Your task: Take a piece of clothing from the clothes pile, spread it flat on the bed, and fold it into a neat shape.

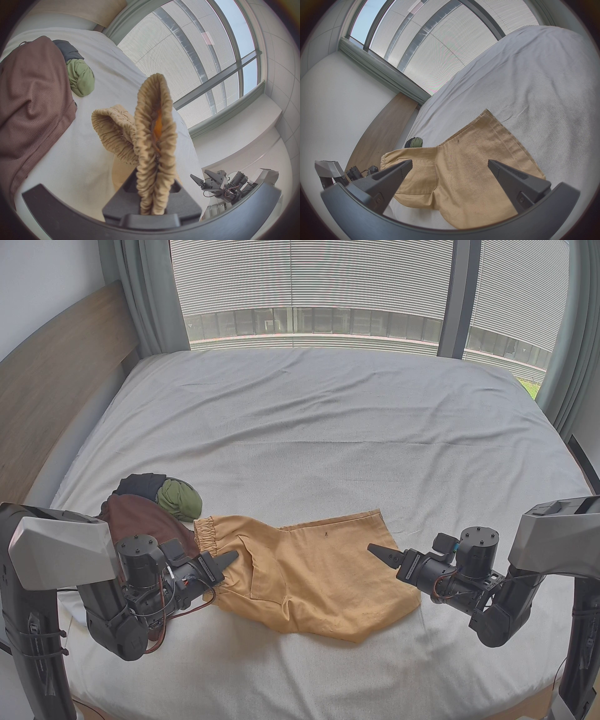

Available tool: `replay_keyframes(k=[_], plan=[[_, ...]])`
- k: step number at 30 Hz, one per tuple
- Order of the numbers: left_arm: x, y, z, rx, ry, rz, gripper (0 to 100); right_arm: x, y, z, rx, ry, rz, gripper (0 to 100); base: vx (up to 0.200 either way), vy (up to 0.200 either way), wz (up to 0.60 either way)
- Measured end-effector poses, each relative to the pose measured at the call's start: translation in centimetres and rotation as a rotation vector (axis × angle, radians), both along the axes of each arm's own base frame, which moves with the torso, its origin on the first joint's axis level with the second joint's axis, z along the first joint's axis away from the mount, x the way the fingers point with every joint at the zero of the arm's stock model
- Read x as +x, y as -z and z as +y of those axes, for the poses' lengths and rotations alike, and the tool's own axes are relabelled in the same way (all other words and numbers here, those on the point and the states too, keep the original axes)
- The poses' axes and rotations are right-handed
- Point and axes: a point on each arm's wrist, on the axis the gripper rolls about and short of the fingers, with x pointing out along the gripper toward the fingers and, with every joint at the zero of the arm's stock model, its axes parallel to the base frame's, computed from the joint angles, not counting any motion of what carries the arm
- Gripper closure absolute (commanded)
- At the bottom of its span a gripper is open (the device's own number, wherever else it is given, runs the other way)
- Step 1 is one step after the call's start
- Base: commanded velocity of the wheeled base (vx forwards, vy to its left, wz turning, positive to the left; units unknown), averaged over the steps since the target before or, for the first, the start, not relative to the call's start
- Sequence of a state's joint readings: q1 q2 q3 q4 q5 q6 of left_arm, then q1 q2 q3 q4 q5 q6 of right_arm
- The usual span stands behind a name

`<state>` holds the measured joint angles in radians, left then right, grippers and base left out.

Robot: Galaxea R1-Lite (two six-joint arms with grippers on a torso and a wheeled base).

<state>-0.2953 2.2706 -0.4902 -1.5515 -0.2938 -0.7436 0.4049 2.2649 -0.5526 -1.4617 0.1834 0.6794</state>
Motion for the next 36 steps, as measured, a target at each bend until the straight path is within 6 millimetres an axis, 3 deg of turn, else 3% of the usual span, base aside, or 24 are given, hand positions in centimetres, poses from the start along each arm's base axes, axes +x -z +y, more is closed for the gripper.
replay_keyframes(k=[23, 36], plan=[[1.3, -1.9, -5.2, -0.118, 0.057, -0.080, 100, 0.3, -0.5, -0.6, 0.007, 0.015, -0.015, 0, 0.000, 0.000, 0.00], [2.0, -1.6, -7.7, -0.136, 0.103, -0.109, 100, 0.8, -1.5, -1.7, 0.019, 0.049, -0.044, 0, 0.000, 0.000, 0.00]])
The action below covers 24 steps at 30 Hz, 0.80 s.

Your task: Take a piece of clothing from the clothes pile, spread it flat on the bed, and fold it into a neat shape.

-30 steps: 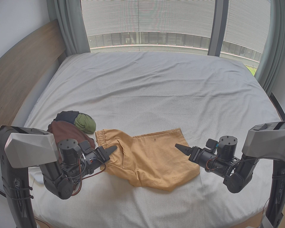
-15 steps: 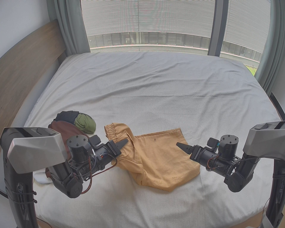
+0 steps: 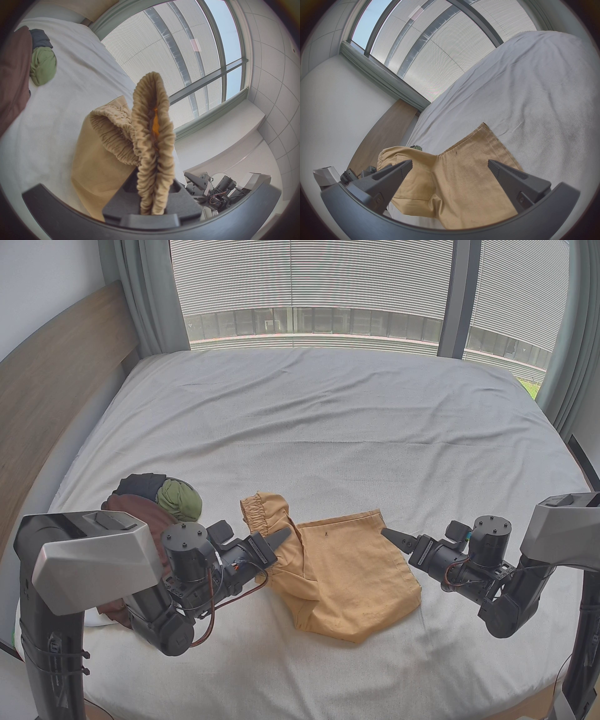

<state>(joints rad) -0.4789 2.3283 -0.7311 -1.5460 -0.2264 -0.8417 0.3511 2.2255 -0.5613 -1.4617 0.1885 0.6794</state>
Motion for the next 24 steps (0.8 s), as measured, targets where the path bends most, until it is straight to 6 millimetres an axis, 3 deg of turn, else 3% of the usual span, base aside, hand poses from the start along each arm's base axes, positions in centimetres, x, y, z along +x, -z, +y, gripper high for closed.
replay_keyframes(k=[24], plan=[[0.9, 0.6, -4.9, -0.025, 0.096, 0.060, 100, 0.6, -1.6, -2.2, 0.021, 0.042, -0.043, 0, 0.000, 0.000, 0.00]])
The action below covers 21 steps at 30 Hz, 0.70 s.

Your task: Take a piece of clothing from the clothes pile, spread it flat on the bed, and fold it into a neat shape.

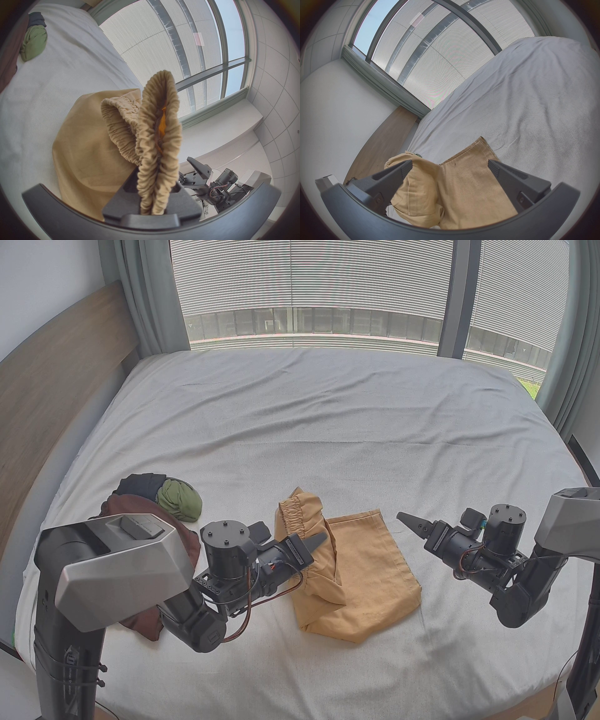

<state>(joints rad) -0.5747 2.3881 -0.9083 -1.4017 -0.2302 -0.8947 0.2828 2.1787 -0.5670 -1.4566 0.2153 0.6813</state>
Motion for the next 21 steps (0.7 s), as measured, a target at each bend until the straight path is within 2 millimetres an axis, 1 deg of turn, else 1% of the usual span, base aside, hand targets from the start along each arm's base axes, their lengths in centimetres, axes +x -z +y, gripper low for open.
replay_keyframes(k=[8, 21], plan=[[0.6, 0.0, -1.6, 0.018, 0.021, 0.028, 100, 0.4, -0.2, -1.2, 0.006, 0.018, -0.004, 0, 0.000, 0.000, 0.00], [1.0, 0.0, -4.5, 0.039, 0.069, 0.053, 100, 0.6, -0.3, -1.6, 0.007, 0.029, -0.010, 0, 0.000, 0.000, 0.00]])
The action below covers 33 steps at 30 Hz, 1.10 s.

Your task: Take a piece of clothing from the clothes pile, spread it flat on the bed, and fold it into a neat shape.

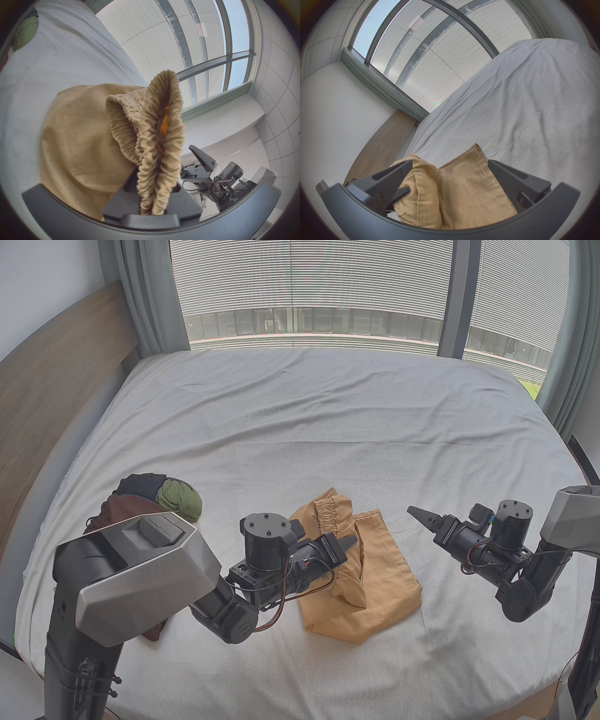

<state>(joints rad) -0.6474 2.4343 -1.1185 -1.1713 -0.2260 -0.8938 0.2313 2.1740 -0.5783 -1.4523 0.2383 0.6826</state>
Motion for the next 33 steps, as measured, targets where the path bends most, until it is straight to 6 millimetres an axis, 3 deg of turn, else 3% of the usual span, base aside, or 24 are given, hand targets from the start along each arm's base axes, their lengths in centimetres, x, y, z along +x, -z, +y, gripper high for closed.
replay_keyframes(k=[14, 15, 33], plan=[[0.3, 0.9, -1.2, 0.013, 0.016, 0.014, 100, 0.1, -0.1, -0.1, 0.002, 0.004, -0.009, 0, 0.000, 0.000, 0.00], [0.4, 1.0, -1.2, 0.013, 0.016, 0.015, 0, 0.1, -0.1, -0.1, 0.002, 0.003, -0.010, 0, 0.000, 0.000, 0.00], [0.9, 1.4, -1.0, 0.040, -0.050, -0.026, 0, 0.1, 0.0, 0.0, 0.001, 0.001, -0.006, 0, 0.000, 0.000, 0.00]])
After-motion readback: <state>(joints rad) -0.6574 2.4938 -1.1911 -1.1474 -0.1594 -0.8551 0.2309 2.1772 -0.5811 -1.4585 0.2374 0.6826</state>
